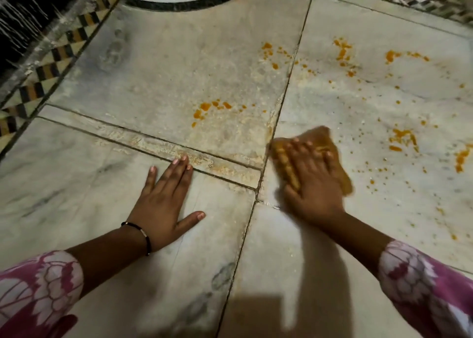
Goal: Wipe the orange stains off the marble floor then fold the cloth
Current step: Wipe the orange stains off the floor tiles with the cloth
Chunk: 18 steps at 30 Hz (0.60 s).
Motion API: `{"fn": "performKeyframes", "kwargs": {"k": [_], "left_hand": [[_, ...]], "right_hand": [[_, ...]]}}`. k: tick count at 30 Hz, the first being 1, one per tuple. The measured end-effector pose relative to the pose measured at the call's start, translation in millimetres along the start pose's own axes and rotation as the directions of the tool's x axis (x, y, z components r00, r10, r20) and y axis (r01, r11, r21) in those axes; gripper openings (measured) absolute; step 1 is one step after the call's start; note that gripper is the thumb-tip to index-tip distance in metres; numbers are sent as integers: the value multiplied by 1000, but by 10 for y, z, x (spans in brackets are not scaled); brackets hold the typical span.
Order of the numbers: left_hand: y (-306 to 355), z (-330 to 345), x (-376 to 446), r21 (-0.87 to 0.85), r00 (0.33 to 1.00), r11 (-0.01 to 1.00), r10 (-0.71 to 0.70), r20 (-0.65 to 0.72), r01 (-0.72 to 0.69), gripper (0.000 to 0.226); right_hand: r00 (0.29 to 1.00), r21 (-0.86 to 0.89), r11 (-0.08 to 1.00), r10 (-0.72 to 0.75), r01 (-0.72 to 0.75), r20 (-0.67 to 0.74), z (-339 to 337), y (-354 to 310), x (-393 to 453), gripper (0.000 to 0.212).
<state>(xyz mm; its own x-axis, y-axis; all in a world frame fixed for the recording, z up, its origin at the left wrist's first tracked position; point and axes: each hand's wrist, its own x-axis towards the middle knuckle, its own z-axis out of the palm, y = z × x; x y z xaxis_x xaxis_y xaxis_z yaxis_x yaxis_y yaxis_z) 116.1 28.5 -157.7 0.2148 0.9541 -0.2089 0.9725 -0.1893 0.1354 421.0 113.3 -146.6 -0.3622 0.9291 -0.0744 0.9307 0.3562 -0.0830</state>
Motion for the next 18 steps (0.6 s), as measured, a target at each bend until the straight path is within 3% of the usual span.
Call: {"fn": "performKeyframes", "kwargs": {"k": [2,4,8,11,13,16,18], "left_hand": [[3,4,-10,-8,1000,1000,-4,-18,4,89],[20,20,-17,-4,999,1000,-12,-32,12,89],[28,26,-11,-10,999,1000,-16,-40,16,89],[29,25,-2,-12,999,1000,-14,-35,13,89],[30,21,4,-17,999,1000,-18,-32,18,90],[27,14,-3,-32,999,999,-23,-41,22,90],[15,16,-11,-41,998,999,-20,-53,18,89]], "right_hand": [[996,-29,996,84,-85,-13,-27,95,-284,78],[999,-16,999,38,-38,1,9,-87,-689,76],[946,11,948,-317,317,73,108,-750,-1131,76],[868,-5,875,-480,484,126,56,-757,-734,77],[894,-20,899,-432,437,120,24,-531,-389,77],[990,-1,991,-131,132,59,-22,-209,-216,78],[999,7,1000,4,-4,34,-14,-206,-387,79]]}}
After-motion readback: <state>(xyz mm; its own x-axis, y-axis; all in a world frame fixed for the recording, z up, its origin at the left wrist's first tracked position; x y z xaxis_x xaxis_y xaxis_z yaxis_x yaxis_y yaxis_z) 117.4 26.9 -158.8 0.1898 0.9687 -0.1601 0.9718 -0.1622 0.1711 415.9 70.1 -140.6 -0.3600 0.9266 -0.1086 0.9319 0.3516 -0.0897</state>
